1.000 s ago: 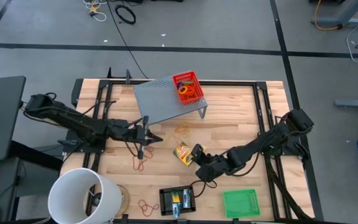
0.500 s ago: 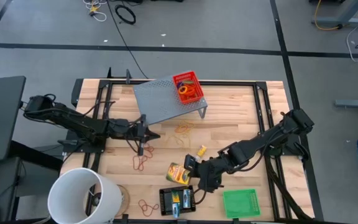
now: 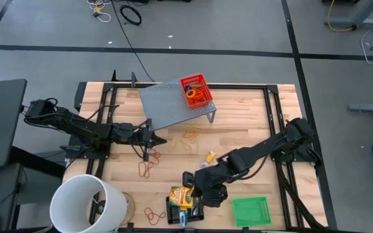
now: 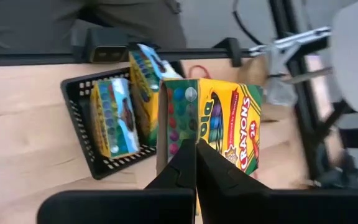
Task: Pick & Place Office Desk Supplies
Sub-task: Put the left yellow crayon box into the black bin
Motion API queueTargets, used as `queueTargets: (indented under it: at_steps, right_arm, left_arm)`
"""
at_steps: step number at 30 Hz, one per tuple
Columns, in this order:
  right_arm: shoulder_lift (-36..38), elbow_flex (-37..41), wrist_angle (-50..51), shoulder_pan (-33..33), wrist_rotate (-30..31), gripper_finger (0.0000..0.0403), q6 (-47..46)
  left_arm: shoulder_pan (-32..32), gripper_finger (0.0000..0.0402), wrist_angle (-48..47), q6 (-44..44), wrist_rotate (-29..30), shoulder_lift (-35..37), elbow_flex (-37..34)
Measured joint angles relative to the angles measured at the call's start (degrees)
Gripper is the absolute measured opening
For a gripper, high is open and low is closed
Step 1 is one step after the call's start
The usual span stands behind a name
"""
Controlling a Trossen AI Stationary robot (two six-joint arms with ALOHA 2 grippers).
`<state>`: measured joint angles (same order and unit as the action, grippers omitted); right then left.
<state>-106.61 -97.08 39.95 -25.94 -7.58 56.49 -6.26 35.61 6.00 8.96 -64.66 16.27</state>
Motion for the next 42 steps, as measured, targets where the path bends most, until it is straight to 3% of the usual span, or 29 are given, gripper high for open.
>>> queueTargets:
  at_steps: [19,24,32,37,42]
  right_arm:
    - [-14.97,-23.1,19.9,0.49,-9.21,0.0,9.91]
    - [-17.07,-25.95,25.34,0.47,-8.0,0.0,9.39]
    - [-16.71,-31.19,28.87,-1.8,2.33,0.0,7.73]
    - [-16.67,-31.84,30.84,-1.89,1.25,0.0,3.85]
    - [-18.2,-31.82,30.48,-1.89,-4.06,0.0,3.46]
  left_arm:
    - [0.0,0.0001,-0.29,0.47,-0.28,-0.04,-0.04]
    - [-0.01,0.0001,-0.71,0.62,-0.44,-0.04,-0.04]
    - [-0.02,0.0001,-1.17,0.83,-0.49,-0.04,-0.04]
    - [-0.02,0.0001,-1.22,0.92,-1.37,-0.04,-0.04]
    - [-0.02,0.0001,-1.02,1.01,-1.51,-0.07,-0.07]
